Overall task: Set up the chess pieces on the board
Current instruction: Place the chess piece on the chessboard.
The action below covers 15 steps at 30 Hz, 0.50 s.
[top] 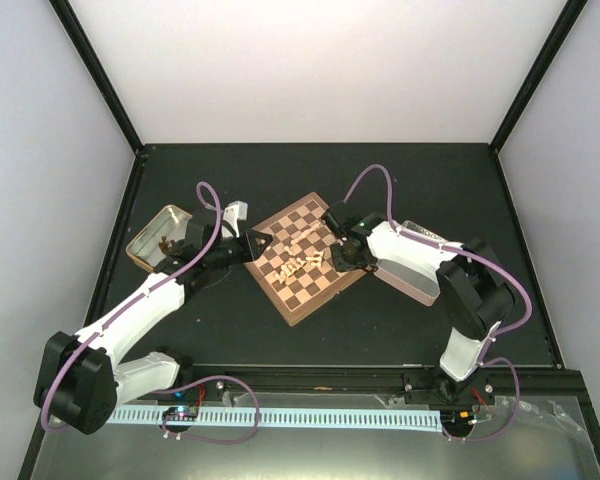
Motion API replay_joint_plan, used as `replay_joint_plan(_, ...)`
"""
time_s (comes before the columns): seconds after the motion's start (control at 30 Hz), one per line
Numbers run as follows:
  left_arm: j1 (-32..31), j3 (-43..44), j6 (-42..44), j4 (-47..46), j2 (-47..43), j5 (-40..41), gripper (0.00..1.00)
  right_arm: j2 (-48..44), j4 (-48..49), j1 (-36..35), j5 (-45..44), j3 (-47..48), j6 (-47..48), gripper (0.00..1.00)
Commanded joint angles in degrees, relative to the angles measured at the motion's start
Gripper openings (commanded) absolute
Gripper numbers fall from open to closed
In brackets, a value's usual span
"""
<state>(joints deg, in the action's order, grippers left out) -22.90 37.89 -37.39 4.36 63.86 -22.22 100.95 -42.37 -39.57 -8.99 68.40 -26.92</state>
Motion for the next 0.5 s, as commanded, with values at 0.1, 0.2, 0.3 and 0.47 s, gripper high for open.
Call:
replay_joint_plan(0.1,-0.22,1.48,0.73,0.91,0.07,0.98,0.02,-1.46,0.92,-1.12,-1.90,3.18,0.96,0.12)
replay_joint_plan(0.2,-0.23,1.45,0.69,1.04,-0.13,1.12,0.02,-0.91,0.54,-0.98,-4.72,3.28,0.36,0.14)
replay_joint_plan(0.3,-0.22,1.48,0.73,1.18,-0.15,1.21,0.02,-0.38,0.98,-1.03,-5.94,3.06,0.14,0.17)
replay_joint_plan(0.47,-0.30,1.47,0.73,1.36,0.05,1.13,0.02,1.31,1.41,-1.01,-3.99,3.64,0.39,0.24)
